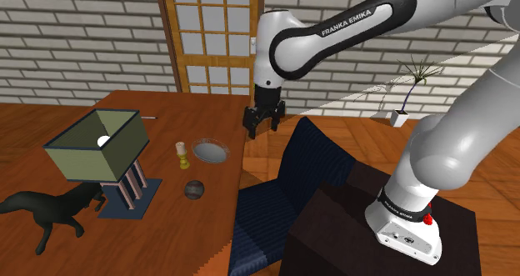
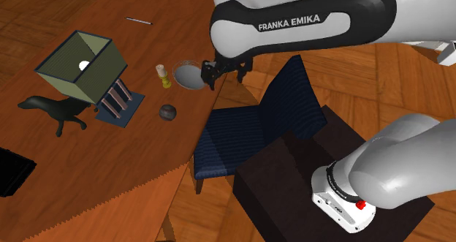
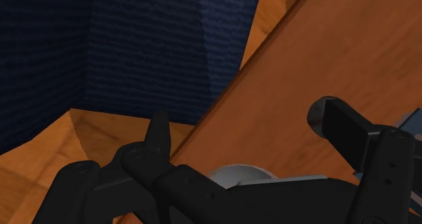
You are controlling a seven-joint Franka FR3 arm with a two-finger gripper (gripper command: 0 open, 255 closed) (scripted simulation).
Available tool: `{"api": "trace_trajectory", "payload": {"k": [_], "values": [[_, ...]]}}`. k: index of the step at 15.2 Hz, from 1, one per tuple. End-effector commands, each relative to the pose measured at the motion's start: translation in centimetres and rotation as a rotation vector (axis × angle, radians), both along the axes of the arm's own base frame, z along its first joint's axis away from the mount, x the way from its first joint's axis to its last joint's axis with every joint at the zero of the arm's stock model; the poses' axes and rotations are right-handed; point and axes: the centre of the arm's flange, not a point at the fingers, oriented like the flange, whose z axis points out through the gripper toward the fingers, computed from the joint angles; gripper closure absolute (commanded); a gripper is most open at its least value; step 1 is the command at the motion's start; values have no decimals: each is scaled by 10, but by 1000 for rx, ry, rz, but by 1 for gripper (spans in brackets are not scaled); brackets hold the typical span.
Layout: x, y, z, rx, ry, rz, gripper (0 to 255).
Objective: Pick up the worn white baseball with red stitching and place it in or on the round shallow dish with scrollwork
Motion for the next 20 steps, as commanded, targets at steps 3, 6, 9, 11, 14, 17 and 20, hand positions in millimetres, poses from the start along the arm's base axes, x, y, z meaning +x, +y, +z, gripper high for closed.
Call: {"api": "trace_trajectory", "payload": {"k": [3,6,9,11,14,17,20], "values": [[28,33,-36,14,5,-29,0],[49,55,-61,23,10,-50,0],[70,77,-85,32,14,-71,0],[84,91,-101,38,17,-86,0],[106,112,-126,47,21,-107,0],[128,133,-150,56,26,-128,0],[151,154,-174,65,30,-149,0]]}}
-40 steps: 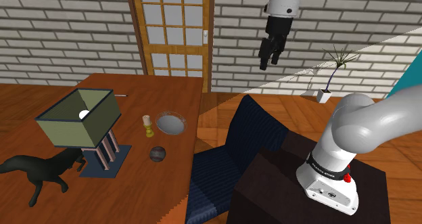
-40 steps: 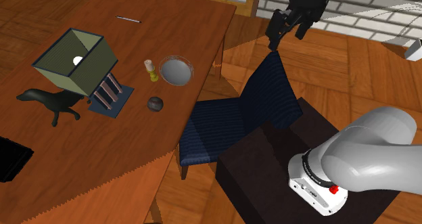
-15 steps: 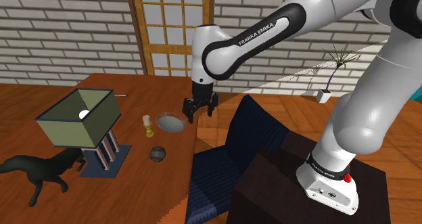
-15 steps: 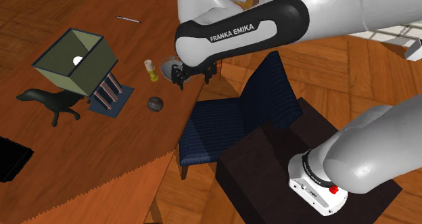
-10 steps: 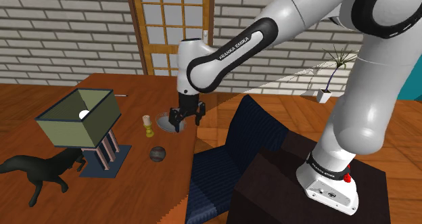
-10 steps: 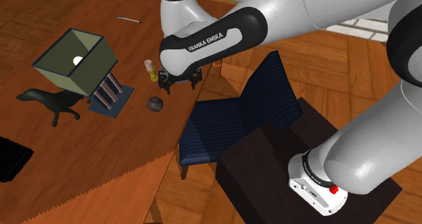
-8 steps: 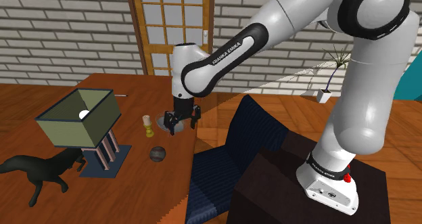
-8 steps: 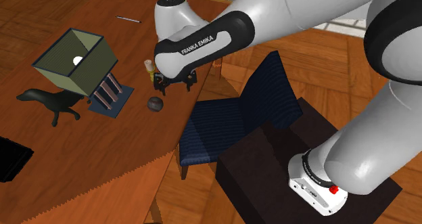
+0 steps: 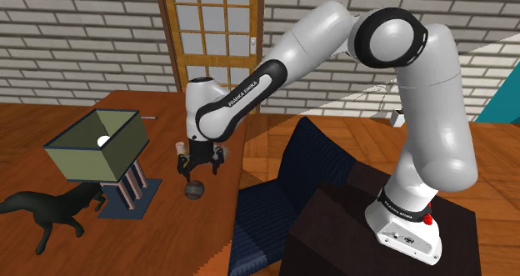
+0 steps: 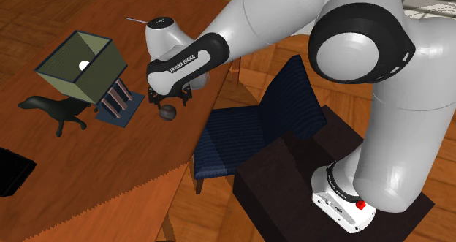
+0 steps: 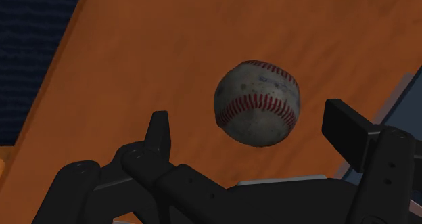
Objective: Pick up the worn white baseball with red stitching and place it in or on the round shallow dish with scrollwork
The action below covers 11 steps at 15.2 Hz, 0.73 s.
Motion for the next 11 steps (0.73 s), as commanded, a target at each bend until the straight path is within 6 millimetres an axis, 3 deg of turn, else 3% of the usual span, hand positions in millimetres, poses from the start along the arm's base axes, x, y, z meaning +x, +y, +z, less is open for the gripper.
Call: {"api": "trace_trajectory", "payload": {"k": [1,11], "values": [[17,12,-16,6,3,-15,0],[20,23,-59,7,3,-19,0]]}}
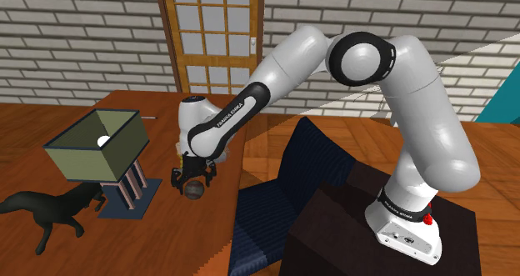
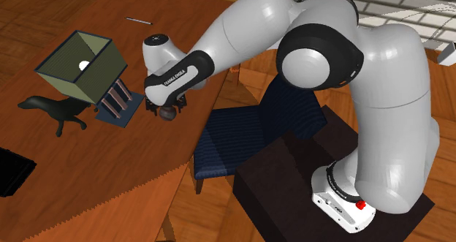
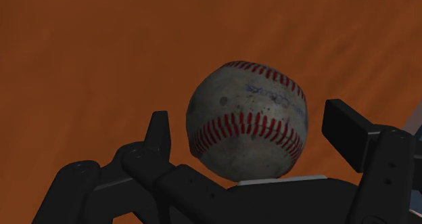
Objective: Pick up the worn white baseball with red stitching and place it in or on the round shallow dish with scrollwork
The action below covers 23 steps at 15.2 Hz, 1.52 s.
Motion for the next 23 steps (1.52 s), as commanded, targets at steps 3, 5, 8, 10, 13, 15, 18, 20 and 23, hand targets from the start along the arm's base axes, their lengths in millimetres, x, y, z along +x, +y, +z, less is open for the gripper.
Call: {"api": "trace_trajectory", "payload": {"k": [3,5,8,10,13,15,18,20,23], "values": [[0,0,-1,0,-1,0,0],[0,0,-1,0,-1,0,0],[0,0,-1,0,0,0,255],[0,0,-1,0,0,0,255],[0,0,-1,0,0,0,255],[0,0,-2,0,0,0,255],[0,0,9,0,-1,0,255],[-1,0,20,0,-1,0,255],[0,0,36,0,-1,0,255]]}}
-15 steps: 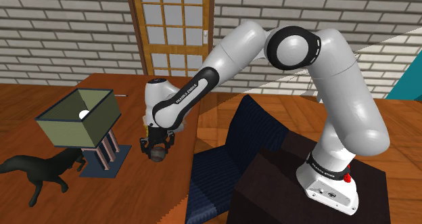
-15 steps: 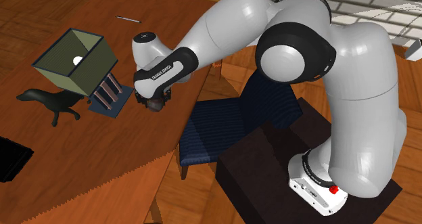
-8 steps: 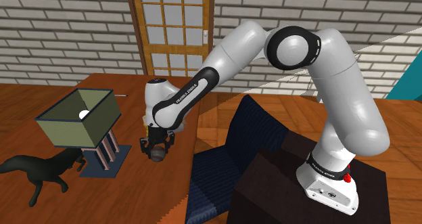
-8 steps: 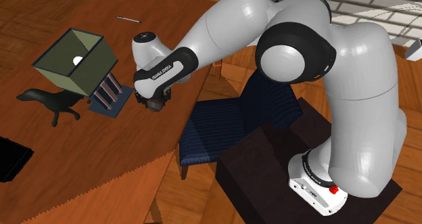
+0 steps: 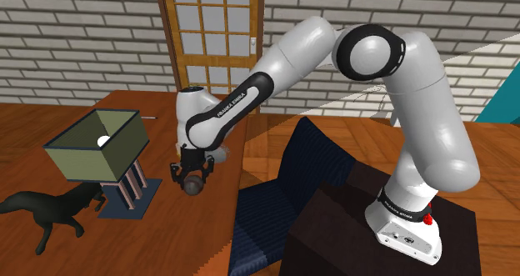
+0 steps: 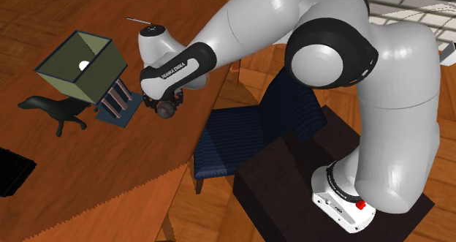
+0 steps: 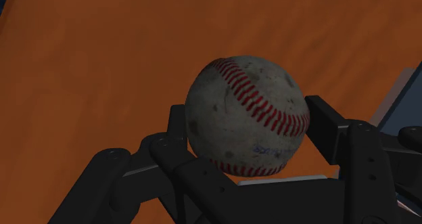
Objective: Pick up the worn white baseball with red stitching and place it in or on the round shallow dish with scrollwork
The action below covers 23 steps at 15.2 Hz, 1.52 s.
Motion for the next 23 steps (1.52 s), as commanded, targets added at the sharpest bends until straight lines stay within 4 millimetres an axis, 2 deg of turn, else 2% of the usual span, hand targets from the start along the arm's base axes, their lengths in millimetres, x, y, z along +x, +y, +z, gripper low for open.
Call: {"api": "trace_trajectory", "payload": {"k": [1,16,23], "values": [[0,0,10,0,0,0,255],[0,0,88,0,0,0,255],[54,-75,89,0,0,0,255]]}}
